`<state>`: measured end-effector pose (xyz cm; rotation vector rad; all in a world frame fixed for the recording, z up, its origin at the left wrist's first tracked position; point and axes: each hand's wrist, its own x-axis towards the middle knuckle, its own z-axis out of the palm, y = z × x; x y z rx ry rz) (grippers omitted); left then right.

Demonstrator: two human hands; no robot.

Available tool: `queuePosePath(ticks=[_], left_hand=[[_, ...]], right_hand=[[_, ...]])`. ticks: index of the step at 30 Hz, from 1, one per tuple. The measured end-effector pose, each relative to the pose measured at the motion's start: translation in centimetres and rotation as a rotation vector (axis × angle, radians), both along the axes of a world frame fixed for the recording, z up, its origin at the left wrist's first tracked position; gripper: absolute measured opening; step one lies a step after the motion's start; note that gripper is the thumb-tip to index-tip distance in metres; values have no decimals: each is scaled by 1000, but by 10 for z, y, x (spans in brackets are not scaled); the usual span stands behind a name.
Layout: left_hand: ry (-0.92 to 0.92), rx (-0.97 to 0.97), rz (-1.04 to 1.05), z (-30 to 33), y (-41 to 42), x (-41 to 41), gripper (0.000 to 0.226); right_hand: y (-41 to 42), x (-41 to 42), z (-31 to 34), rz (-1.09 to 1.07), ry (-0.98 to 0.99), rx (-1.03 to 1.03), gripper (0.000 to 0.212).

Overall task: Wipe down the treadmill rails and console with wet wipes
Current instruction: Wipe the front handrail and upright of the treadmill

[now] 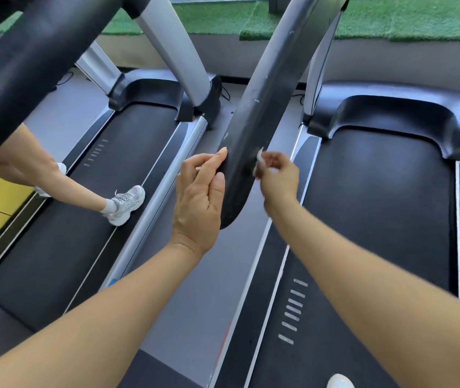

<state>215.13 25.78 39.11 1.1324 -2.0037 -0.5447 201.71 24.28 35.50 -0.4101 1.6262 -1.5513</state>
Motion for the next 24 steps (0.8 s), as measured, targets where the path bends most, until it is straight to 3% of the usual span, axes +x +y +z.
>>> queuePosePath(ticks=[5, 13, 17, 24], left_hand=[[-14, -1, 20, 1, 1, -1, 48], [6, 40, 46, -2, 0, 0, 49], [-17, 103, 58, 1, 3, 0, 46], [31, 453, 100, 45, 19, 0, 33]], right_hand=[[-36, -20, 19, -78, 50, -109, 13], [58, 32, 32, 188, -21, -199, 30], [89, 52, 36, 289, -48, -142, 24], [108, 35, 72, 477, 9, 86, 20]])
